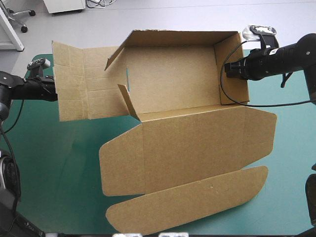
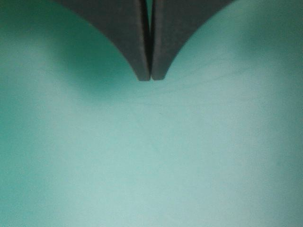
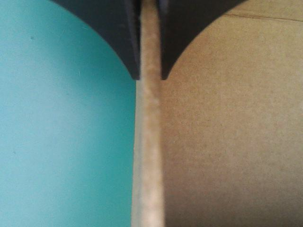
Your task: Fold the box
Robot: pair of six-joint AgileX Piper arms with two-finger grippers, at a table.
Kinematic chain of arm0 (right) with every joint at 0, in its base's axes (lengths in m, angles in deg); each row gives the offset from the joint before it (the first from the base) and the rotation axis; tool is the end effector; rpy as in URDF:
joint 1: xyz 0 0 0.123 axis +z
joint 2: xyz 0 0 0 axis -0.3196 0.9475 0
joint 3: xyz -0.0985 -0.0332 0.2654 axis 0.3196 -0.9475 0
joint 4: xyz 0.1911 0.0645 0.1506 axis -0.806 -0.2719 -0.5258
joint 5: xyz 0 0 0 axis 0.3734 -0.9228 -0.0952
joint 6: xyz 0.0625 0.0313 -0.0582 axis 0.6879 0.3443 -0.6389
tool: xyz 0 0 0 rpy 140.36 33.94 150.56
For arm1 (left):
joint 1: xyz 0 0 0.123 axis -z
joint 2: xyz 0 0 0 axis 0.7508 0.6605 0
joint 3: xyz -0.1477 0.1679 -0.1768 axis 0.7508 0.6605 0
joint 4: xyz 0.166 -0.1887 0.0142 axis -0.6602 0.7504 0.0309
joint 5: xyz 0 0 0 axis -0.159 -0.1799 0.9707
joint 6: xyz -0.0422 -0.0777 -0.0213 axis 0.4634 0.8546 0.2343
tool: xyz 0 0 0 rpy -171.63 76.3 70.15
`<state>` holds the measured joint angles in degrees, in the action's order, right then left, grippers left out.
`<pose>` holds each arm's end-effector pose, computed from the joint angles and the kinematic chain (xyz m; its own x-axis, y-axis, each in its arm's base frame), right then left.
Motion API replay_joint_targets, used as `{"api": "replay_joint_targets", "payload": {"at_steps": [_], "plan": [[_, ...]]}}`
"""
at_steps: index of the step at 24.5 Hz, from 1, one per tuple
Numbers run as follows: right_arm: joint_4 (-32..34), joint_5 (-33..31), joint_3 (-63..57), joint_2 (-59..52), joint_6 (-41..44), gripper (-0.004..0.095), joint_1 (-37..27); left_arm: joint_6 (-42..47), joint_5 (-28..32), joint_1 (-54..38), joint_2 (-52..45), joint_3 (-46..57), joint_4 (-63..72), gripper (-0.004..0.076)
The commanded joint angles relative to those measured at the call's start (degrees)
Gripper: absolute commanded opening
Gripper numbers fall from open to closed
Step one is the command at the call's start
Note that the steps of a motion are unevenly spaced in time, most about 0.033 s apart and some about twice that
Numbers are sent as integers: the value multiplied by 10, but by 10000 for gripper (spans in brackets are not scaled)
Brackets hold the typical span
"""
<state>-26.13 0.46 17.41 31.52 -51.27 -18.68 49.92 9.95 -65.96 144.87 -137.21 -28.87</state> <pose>0.3321 0.0462 0.4400 -0.7520 -0.0500 -0.6573 -0.3681 0.8590 0.3558 0.3688 0.0541 0.3167 -0.8038 -0.1594 -0.5731 0.1755 0.8570 -0.4846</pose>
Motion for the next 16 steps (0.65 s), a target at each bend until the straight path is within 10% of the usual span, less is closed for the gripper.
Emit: {"api": "replay_joint_targets", "payload": {"at_steps": [1,16], "plan": [[-51,1,18,-27,-7,-27,-1,-47,-30,1,-25,20,117,-15],[-42,51,18,-15,-13,-27,25,-106,-122,100,-38,55,237,-15]]}}
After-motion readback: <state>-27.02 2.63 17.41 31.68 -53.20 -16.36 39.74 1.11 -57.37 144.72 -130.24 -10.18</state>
